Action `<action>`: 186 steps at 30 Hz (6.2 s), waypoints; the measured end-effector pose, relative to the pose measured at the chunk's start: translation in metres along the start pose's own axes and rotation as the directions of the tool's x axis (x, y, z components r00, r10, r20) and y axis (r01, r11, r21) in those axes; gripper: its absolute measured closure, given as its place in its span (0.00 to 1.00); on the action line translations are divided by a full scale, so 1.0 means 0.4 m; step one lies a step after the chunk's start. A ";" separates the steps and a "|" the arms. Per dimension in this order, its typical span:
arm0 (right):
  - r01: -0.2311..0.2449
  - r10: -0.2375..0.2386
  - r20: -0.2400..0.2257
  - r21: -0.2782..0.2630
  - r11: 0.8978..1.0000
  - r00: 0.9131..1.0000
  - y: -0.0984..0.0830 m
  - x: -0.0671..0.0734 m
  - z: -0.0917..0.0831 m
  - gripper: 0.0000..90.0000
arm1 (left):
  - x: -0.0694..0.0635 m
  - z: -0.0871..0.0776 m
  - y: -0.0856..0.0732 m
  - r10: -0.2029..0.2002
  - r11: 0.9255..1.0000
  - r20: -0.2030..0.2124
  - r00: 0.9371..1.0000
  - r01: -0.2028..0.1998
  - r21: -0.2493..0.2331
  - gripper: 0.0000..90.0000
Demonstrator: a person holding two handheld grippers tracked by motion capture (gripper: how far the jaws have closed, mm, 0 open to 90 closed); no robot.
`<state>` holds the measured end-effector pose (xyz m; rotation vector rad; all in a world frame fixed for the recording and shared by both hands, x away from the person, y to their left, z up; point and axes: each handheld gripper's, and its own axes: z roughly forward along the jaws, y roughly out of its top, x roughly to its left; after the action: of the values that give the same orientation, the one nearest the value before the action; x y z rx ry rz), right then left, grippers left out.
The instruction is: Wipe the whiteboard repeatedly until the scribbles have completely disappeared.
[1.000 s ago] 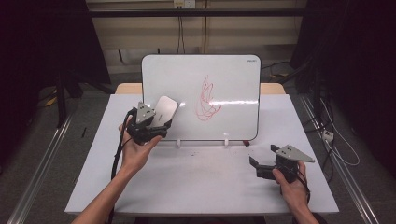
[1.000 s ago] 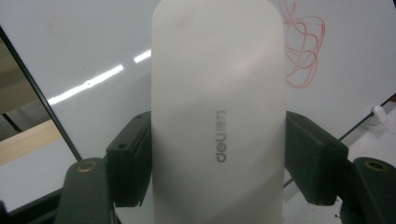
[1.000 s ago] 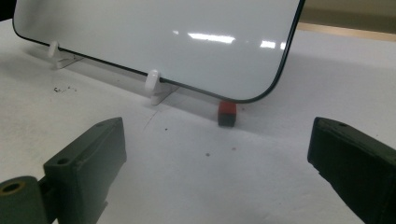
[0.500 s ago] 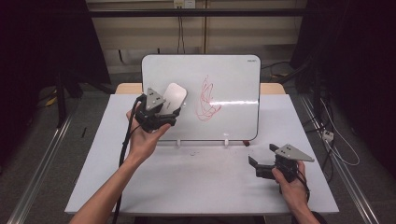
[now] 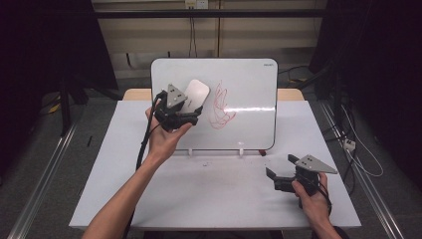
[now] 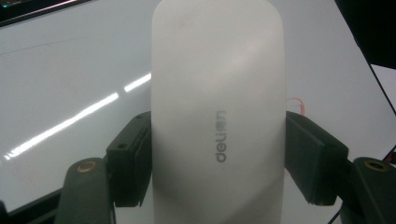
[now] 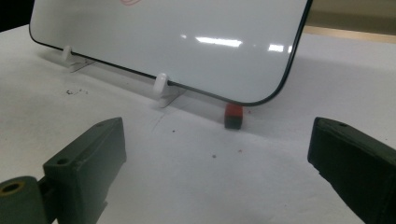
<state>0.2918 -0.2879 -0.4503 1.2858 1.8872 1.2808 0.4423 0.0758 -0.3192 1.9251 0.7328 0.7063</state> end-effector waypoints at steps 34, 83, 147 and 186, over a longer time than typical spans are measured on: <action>0.011 -0.011 0.006 0.019 1.000 1.000 0.003 0.007 0.013 0.05 | -0.007 0.125 0.066 0.092 0.996 -0.056 0.994 -0.092 0.003 0.35; 0.012 -0.012 0.009 0.015 1.000 1.000 -0.002 0.005 0.002 0.05 | -0.074 0.200 0.037 0.195 0.981 -0.183 0.963 -0.190 0.046 0.35; 0.030 -0.030 0.000 0.013 0.999 1.000 -0.001 0.012 0.001 0.05 | -0.121 0.210 0.019 0.268 0.963 -0.170 0.948 -0.262 0.057 0.35; 0.030 -0.030 -0.004 0.015 0.999 1.000 -0.002 0.011 0.005 0.05 | -0.084 0.196 0.044 0.258 0.965 -0.168 0.951 -0.247 0.083 0.35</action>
<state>0.2912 -0.2832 -0.4514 1.2589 1.9154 1.2568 0.4809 0.0008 -0.3409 2.0525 0.6267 1.0354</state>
